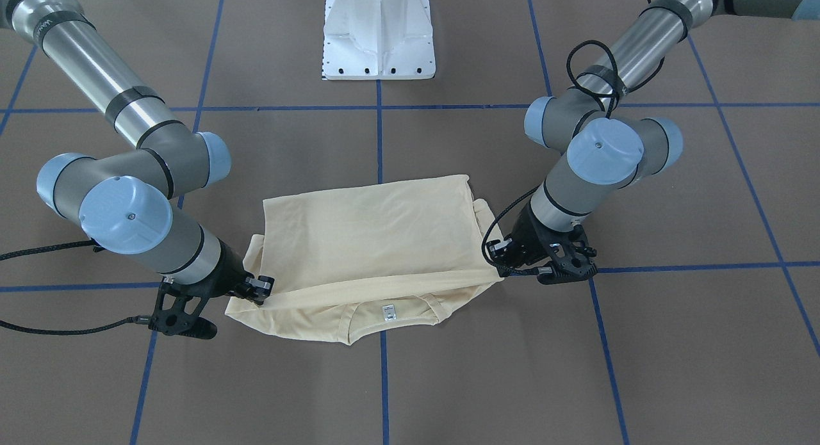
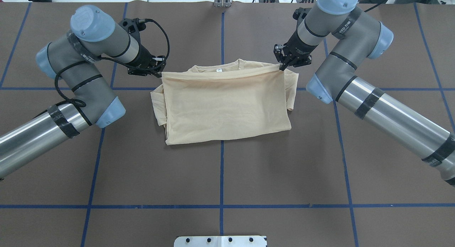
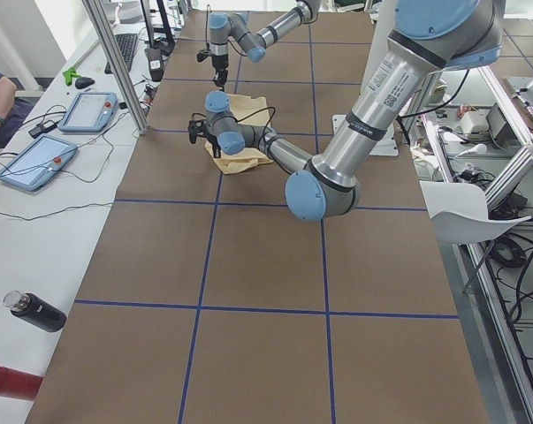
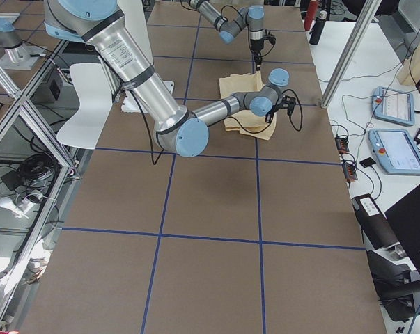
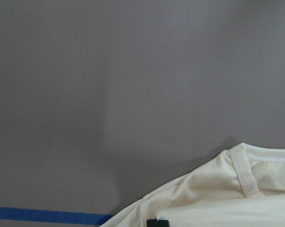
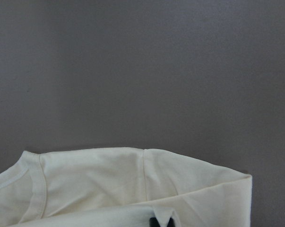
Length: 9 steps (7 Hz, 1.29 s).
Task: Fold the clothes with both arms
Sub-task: 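Lower both hem corners onto the collar and open both grippers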
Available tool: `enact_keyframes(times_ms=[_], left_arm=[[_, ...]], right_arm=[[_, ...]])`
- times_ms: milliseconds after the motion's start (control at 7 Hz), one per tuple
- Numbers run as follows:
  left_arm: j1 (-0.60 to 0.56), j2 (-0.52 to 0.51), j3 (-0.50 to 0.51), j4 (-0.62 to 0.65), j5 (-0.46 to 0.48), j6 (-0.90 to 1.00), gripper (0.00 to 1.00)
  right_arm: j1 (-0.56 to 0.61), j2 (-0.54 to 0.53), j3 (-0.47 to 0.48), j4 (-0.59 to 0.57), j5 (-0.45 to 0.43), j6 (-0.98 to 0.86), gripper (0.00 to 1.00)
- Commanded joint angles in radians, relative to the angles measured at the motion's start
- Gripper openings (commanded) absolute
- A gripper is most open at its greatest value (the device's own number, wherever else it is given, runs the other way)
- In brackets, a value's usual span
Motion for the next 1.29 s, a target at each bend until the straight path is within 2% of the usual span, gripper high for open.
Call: enact_keyframes(times_ms=[0,143,286,429,571,714,1000,1143], left_arm=[[0.000,-0.013,0.008,0.001,0.002,-0.003,0.00],[0.000,-0.020,0.006,-0.001,0.001,-0.006,0.21],[0.000,-0.028,0.003,0.001,0.001,-0.006,0.68],[0.000,-0.031,-0.001,0.002,0.001,-0.004,0.80],[-0.002,-0.027,-0.015,0.004,0.001,-0.001,0.98],[-0.006,-0.018,-0.049,0.005,0.002,0.002,0.99],[-0.014,0.051,-0.169,0.017,0.001,0.002,0.99],[-0.014,0.062,-0.194,0.017,0.001,0.002,0.99]], right_arm=[[0.000,0.006,-0.007,0.025,-0.012,0.001,0.00],[0.000,0.006,-0.007,0.034,-0.009,0.004,0.00],[0.000,0.007,-0.006,0.036,-0.006,0.006,0.02],[-0.001,0.007,-0.003,0.036,-0.006,0.010,0.24],[-0.009,0.003,-0.001,0.037,-0.011,0.006,0.96],[-0.009,-0.028,0.028,0.049,-0.009,0.003,1.00],[-0.021,-0.188,0.248,0.051,0.004,0.019,1.00],[-0.032,-0.265,0.343,0.045,0.018,0.039,1.00]])
